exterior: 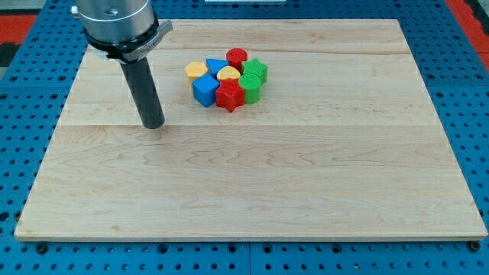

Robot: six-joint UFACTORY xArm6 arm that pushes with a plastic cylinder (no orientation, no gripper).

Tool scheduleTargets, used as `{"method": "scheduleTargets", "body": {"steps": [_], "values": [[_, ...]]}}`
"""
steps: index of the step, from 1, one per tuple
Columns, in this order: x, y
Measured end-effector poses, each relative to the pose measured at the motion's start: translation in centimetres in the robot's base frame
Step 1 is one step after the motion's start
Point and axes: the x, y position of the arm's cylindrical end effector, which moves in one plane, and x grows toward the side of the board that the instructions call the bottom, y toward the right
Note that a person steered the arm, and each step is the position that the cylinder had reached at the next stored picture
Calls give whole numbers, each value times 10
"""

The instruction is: Push the arm right side the blocks

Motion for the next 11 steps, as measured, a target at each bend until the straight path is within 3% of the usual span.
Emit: {"method": "scheduleTargets", "body": {"steps": [3, 4, 11], "values": [[11, 62], [23, 133], [22, 192]]}}
